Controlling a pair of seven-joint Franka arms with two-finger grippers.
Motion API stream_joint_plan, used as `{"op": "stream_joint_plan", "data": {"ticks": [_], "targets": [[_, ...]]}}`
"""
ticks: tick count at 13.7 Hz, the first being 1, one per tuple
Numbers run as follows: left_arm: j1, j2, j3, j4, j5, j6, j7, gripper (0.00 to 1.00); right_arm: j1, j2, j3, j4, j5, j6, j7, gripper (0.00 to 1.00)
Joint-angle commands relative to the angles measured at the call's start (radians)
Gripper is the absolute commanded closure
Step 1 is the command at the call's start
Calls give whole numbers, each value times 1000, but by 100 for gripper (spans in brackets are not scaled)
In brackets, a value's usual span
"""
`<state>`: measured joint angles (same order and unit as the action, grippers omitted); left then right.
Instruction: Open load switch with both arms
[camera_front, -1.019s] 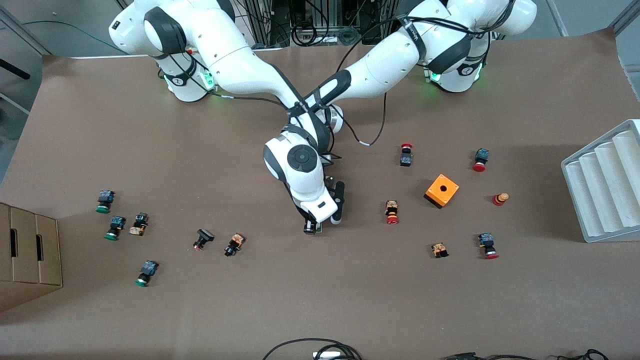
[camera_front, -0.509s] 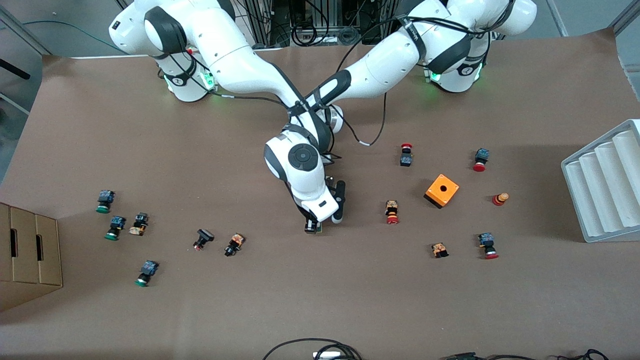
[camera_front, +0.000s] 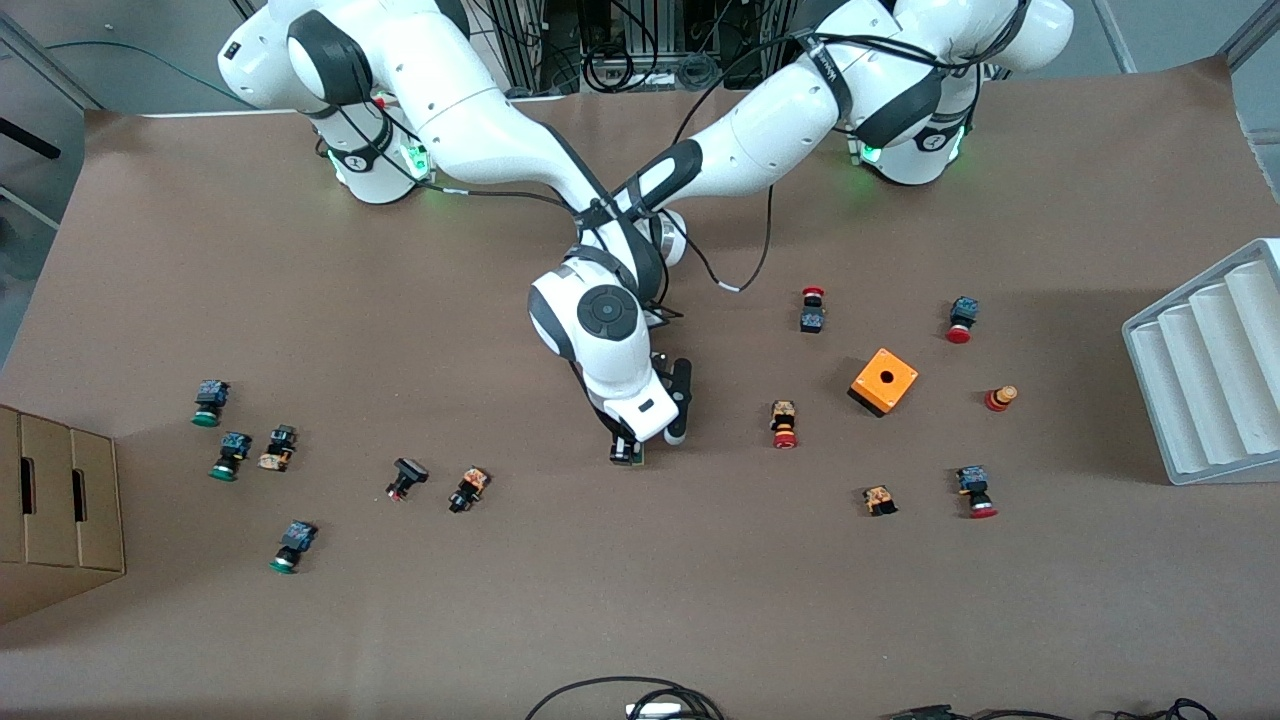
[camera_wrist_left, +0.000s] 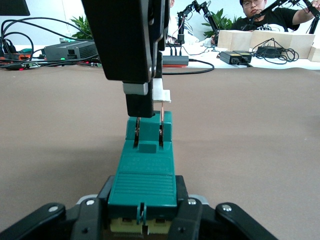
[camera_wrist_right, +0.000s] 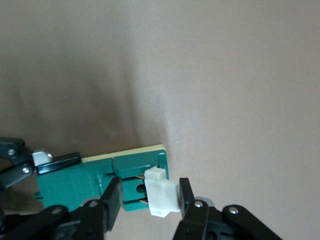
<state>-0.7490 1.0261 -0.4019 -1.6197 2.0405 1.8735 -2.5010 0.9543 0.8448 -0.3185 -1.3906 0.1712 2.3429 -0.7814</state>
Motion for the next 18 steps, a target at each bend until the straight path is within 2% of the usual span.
{"op": "stream_joint_plan", "data": {"ticks": [1, 18], "targets": [[-10, 8, 11, 15, 9, -2, -4, 61, 23, -24, 6, -21, 16, -28, -1, 47], [-10, 8, 11, 17, 9, -2, -4, 61, 24, -50, 7, -68, 16, -28, -2, 47]]}}
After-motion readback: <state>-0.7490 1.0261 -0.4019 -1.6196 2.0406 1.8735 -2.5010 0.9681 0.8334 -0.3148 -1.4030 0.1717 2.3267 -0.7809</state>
